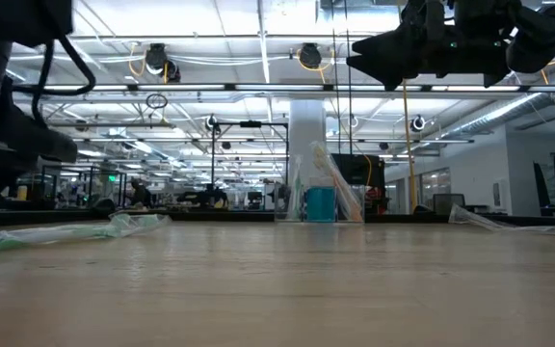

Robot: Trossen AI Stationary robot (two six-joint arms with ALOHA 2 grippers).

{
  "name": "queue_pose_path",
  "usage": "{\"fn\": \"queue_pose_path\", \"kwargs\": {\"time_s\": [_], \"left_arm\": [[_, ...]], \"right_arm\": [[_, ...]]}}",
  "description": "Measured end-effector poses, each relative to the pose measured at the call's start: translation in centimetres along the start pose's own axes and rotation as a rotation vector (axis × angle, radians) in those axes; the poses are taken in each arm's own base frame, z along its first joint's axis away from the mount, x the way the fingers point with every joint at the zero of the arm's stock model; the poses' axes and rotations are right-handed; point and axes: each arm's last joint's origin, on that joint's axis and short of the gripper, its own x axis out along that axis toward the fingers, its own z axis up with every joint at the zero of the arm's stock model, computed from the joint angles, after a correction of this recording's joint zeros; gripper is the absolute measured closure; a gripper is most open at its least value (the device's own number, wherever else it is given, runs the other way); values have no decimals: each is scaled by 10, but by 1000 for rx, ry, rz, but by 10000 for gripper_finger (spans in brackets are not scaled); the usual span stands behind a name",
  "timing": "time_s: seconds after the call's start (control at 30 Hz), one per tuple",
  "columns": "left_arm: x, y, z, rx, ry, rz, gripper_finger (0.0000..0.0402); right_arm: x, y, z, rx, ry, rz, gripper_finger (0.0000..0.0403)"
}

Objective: Pick & Place toothbrushing station
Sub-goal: Put the green toothbrush into the transparent organizer

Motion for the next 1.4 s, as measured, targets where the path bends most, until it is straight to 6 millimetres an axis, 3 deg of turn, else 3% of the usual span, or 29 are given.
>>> {"fn": "queue_pose_path", "kwargs": {"time_s": [0.23, 0.37, 0.5, 0.6, 0.83, 0.87, 1.1, 1.4], "left_arm": [[-14, -16, 6, 122, -173, -341, 117], [-26, -11, 14, 113, -244, -395, 117], [-31, 0, 16, 57, -168, -290, 138], [-28, 9, 14, 40, -138, -200, 178], [-32, 21, 7, 40, -89, -174, 372], [-32, 23, 6, 34, -76, -151, 386], [-31, 46, -3, -41, 112, 200, 396], [-22, 56, -4, -129, -6, 320, 397]], "right_arm": [[0, 0, 0, 0, 2, 0, 191], [0, 0, -1, -2, 5, -1, 191], [0, 0, -1, -2, 7, -1, 190], [0, 0, -2, -2, 17, -2, 191], [0, 0, -4, -8, 39, -2, 190], [0, 0, -4, -9, 39, -3, 191], [0, 0, -4, -8, 40, -3, 191], [0, 0, -4, -8, 40, -3, 190]]}}
